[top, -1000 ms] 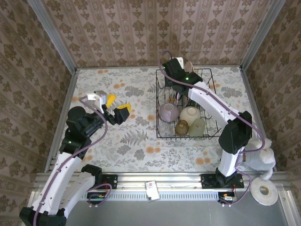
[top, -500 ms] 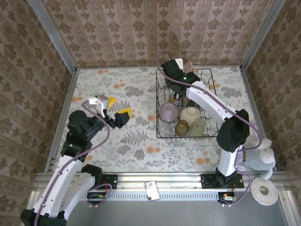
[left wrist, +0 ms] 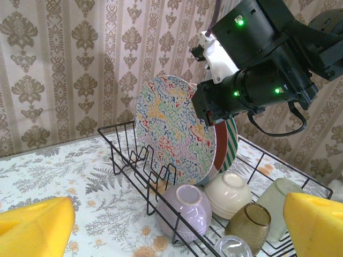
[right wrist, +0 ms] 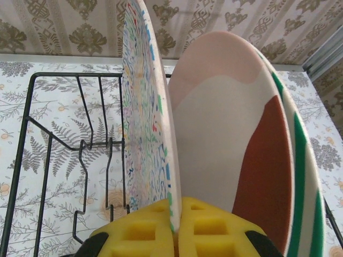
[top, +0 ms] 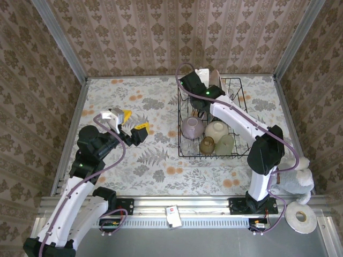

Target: Unload the mixed dishes from the dish rack

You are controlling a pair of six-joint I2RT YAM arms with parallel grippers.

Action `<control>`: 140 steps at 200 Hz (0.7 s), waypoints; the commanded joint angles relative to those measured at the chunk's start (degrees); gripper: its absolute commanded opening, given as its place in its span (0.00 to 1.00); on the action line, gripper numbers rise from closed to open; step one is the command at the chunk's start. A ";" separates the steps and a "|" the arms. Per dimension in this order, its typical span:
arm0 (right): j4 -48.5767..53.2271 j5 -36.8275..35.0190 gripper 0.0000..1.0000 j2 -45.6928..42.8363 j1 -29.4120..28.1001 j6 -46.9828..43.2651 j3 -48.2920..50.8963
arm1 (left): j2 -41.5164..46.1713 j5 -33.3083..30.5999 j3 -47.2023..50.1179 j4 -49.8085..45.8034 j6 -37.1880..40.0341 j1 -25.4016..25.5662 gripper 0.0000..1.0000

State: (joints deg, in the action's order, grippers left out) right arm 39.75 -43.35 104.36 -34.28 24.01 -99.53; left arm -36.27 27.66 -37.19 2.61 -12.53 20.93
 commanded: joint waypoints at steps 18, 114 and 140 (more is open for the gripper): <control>-3.38 -4.88 0.00 -6.09 -1.63 -0.34 0.36 | 0.49 0.00 0.08 0.21 1.64 0.32 1.00; -6.07 -8.79 0.00 -11.85 -2.96 -4.41 2.02 | -1.52 -0.71 -0.34 -0.17 1.20 0.33 1.00; -6.62 -8.55 0.00 -13.83 -3.38 -5.44 1.88 | -2.13 -1.51 -0.67 -0.73 1.08 0.23 1.00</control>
State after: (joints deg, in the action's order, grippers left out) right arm 36.99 -48.80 94.78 -36.91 20.47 -97.60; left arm -38.06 27.00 -37.19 2.15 -12.14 20.97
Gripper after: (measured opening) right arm 0.084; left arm 0.997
